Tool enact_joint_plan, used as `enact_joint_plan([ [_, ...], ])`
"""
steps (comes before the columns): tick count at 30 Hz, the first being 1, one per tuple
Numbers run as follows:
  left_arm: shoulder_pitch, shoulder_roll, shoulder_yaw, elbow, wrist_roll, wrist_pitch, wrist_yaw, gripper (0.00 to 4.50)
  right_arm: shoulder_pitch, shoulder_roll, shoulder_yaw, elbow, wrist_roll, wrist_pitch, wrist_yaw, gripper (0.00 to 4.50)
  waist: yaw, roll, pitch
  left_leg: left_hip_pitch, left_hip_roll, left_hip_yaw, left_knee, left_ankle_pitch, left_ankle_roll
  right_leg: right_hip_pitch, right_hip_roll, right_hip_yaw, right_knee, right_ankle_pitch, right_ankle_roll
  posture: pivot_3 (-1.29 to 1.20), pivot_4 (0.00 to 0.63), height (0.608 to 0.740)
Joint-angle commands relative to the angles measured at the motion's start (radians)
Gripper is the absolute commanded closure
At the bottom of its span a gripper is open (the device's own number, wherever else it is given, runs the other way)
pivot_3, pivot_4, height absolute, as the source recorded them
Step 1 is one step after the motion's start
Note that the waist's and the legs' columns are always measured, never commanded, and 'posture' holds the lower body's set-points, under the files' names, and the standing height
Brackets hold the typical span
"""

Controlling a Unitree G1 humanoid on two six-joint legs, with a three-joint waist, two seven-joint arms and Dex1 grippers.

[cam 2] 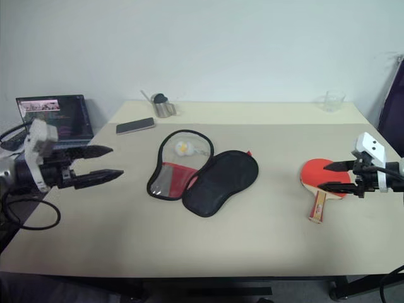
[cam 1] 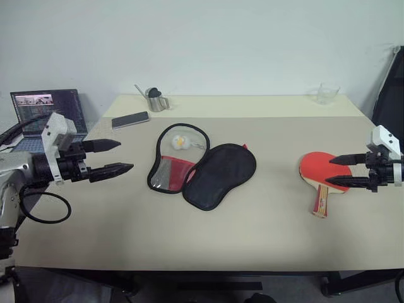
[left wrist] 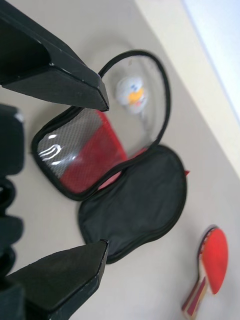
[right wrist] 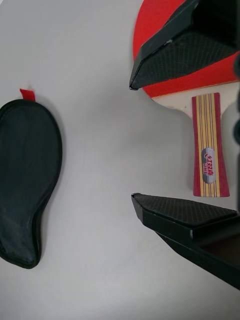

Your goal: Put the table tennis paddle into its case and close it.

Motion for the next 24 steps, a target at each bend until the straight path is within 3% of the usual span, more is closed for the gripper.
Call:
enact_joint_plan([
  [1,0.006,0.03,0.058,-0.036,-0.016,0.004,0.014,0.0,-0.01,-0.003,-0.024,-0.041,0.036,0.013,-0.002,0.88,0.001,0.0,0.0,0.0,0.0,0.0,0.0,0.0,0.0,0.0,0.0,0.0,0.0,0.0,0.0,0.0,0.15,0.74],
  [6,0.02,0.006,0.068,-0.053,-0.015,0.001,0.048,0.0,-0.037,0.018,-0.009,-0.042,0.044,0.014,-0.012,0.88,0.001,0.0,0.0,0.0,0.0,0.0,0.0,0.0,0.0,0.0,0.0,0.0,0.0,0.0,0.0,0.0,0.15,0.74],
  [13,-0.072,-0.062,-0.021,0.053,0.044,-0.037,0.103,0.0,-0.034,0.0,-0.028,-0.024,0.042,0.0,-0.024,0.88,0.003,0.0,0.0,0.0,0.0,0.0,0.0,0.0,0.0,0.0,0.0,0.0,0.0,0.0,0.0,0.0,0.15,0.74],
  [24,-0.387,-0.247,-0.189,0.538,0.26,-0.137,0.294,0.0,0.072,-0.053,-0.088,-0.094,0.059,0.054,-0.063,0.88,0.013,-0.001,0.0,0.0,-0.001,0.0,0.002,0.0,0.0,0.0,0.0,0.0,0.0,0.001,0.002,0.0,0.15,0.74],
])
